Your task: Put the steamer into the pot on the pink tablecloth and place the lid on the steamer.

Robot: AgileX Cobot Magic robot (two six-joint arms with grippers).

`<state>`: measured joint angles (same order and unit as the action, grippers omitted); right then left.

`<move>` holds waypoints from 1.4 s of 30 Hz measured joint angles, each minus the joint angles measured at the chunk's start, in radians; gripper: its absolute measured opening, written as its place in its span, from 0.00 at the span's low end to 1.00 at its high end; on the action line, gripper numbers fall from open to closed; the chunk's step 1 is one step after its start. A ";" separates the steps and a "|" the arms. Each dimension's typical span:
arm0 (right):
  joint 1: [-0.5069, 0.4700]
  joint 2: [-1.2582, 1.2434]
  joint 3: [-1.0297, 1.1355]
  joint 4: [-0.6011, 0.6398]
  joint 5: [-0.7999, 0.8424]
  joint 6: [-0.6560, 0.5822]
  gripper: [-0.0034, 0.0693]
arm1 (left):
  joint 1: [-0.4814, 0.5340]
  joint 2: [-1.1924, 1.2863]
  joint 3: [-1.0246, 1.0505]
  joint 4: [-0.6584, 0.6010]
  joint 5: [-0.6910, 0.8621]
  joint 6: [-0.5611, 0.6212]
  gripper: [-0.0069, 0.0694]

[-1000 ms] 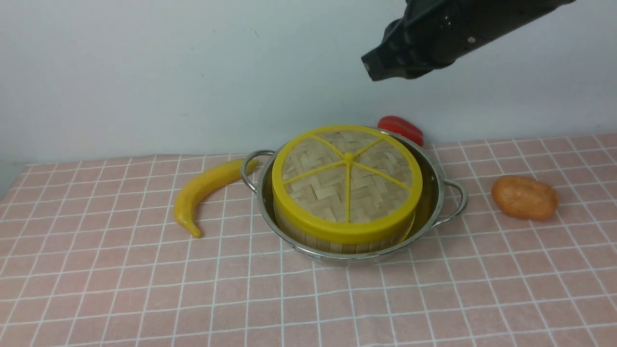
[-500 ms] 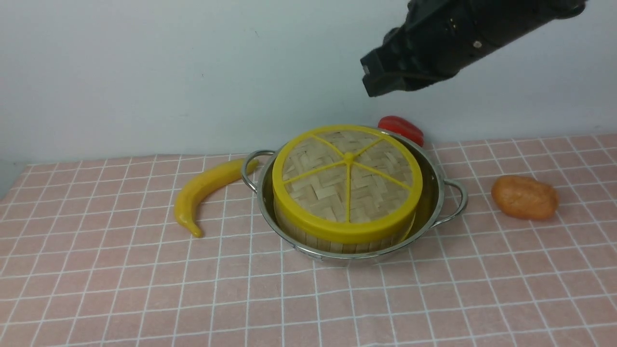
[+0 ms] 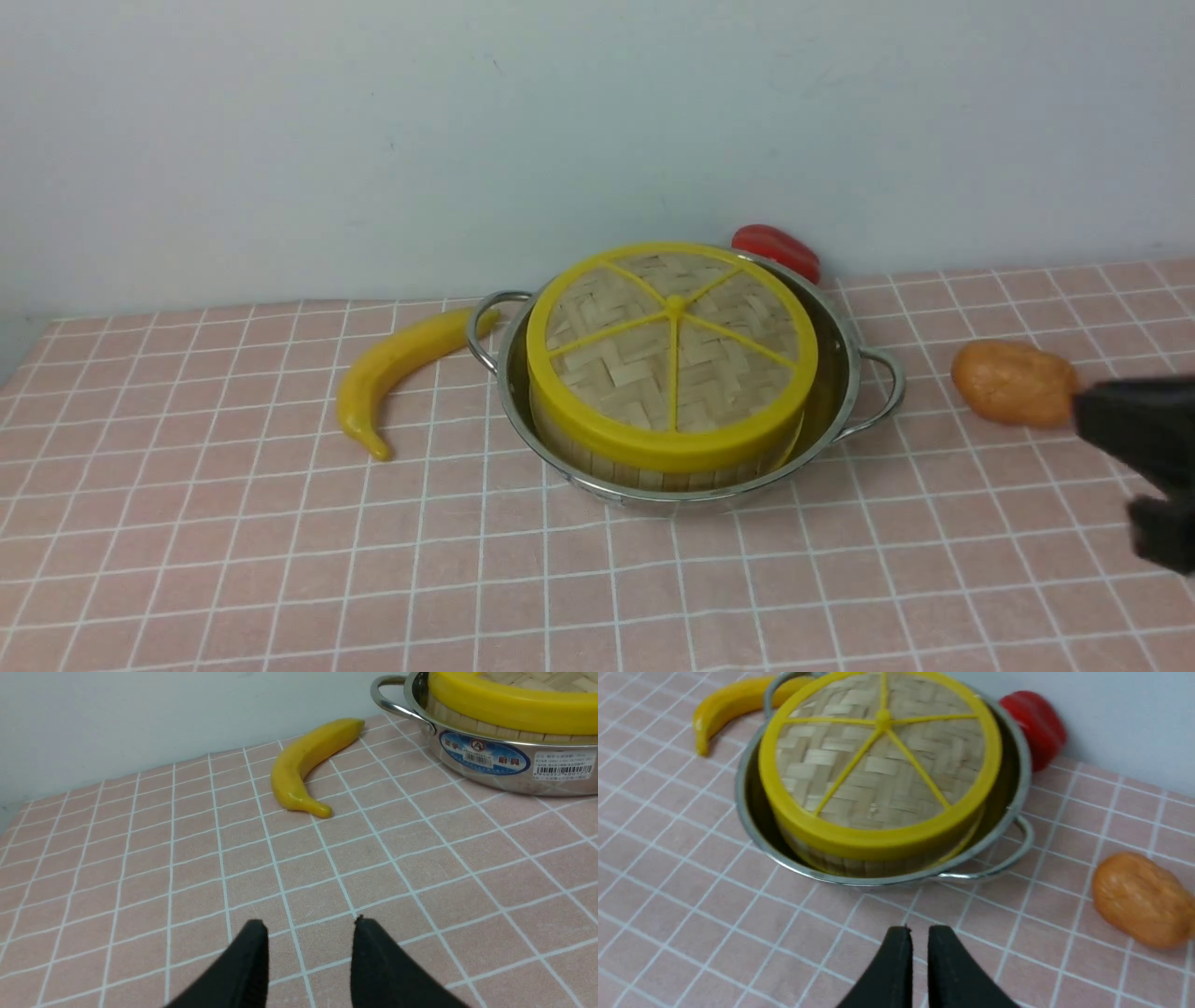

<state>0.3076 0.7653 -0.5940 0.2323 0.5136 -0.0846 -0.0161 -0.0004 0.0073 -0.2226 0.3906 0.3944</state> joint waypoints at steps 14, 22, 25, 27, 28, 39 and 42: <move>-0.250 -0.689 0.501 -0.105 -0.231 0.047 0.23 | 0.000 0.000 0.000 0.000 0.000 0.000 0.41; -0.249 -0.761 0.599 -0.105 -0.193 0.047 0.27 | 0.000 0.000 0.000 0.000 0.000 0.000 0.41; -0.249 -0.761 0.602 -0.105 -0.169 0.048 0.29 | 0.000 0.000 0.000 0.000 0.000 0.000 0.41; -0.249 -0.761 0.602 -0.104 -0.167 0.051 0.30 | 0.000 0.000 0.000 0.000 0.000 0.000 0.41; -0.249 -0.761 0.602 -0.104 -0.167 0.052 0.30 | 0.000 0.000 0.000 0.000 0.000 0.000 0.41; -0.249 -0.761 0.602 -0.104 -0.167 0.054 0.34 | 0.000 0.000 0.000 0.000 0.000 0.000 0.41; -0.249 -0.761 0.602 -0.104 -0.167 0.054 0.35 | 0.000 0.000 0.000 0.000 0.000 0.000 0.41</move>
<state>0.0581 0.0040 0.0084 0.1283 0.3465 -0.0310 -0.0161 -0.0004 0.0073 -0.2226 0.3906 0.3944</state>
